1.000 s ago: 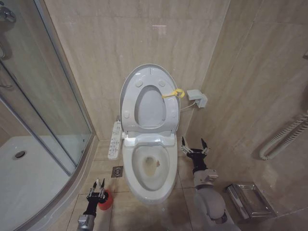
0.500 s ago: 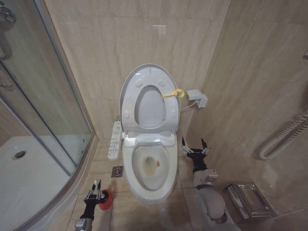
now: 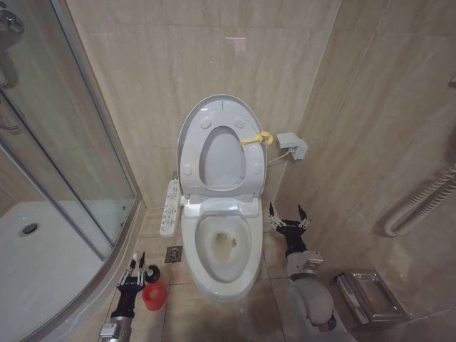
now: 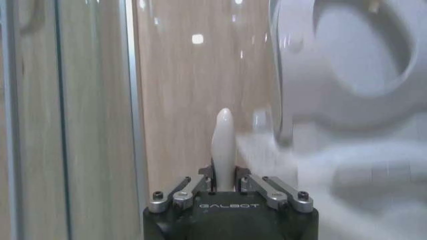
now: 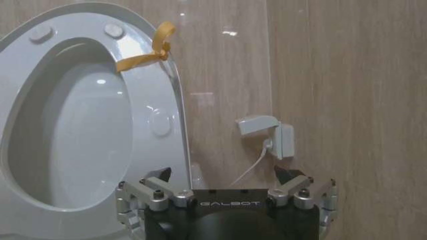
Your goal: Open the toilet lid, clean the toilet bowl with a toilet brush, close the toilet lid, and flush.
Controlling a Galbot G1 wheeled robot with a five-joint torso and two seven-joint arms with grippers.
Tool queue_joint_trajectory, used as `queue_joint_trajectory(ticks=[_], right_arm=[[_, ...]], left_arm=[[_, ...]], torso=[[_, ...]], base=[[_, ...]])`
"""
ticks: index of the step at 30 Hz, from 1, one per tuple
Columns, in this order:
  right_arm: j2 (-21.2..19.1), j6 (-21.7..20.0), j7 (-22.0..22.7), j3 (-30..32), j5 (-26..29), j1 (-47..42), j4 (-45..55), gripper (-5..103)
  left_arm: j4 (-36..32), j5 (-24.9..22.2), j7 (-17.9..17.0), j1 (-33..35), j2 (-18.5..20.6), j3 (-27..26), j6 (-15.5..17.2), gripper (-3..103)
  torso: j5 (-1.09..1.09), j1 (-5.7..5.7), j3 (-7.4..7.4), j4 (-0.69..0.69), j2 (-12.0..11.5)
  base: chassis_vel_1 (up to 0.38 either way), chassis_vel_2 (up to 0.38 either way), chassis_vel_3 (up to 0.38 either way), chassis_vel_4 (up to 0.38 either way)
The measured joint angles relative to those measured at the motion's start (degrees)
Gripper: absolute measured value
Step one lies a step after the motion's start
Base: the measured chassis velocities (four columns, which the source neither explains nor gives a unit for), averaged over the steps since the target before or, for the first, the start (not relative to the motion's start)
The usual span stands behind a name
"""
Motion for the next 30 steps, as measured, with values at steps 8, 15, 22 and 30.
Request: queue_joint_trajectory(ticks=[8,15,22,30], right_arm=[[0.0,0.0,0.0,0.0,0.0,0.0,0.01,100],[0.0,0.0,0.0,0.0,0.0,0.0,0.01,100],[-0.01,0.0,0.0,0.0,0.0,0.0,0.01,100],[0.0,0.0,0.01,0.0,0.0,0.0,0.01,100]], left_arm=[[-24.54,0.86,-3.34,10.49,0.63,3.38,8.35,19],[-37.85,-1.8,-5.37,9.72,2.86,9.16,18.18,19],[-36.92,-4.97,-4.27,1.69,4.87,13.11,22.18,19],[-18.59,-6.66,-3.38,-15.25,5.28,20.71,19.91,19]], torso=[[0.0,0.0,0.0,0.01,0.0],[0.0,0.0,0.0,0.01,0.0],[-0.01,0.0,0.0,0.0,0.0],[-0.02,0.01,0.01,0.01,-0.01]], base=[[0.0,0.0,0.0,0.0],[0.0,0.0,0.0,0.0],[0.0,0.0,0.0,0.0],[0.0,0.0,0.0,0.0]])
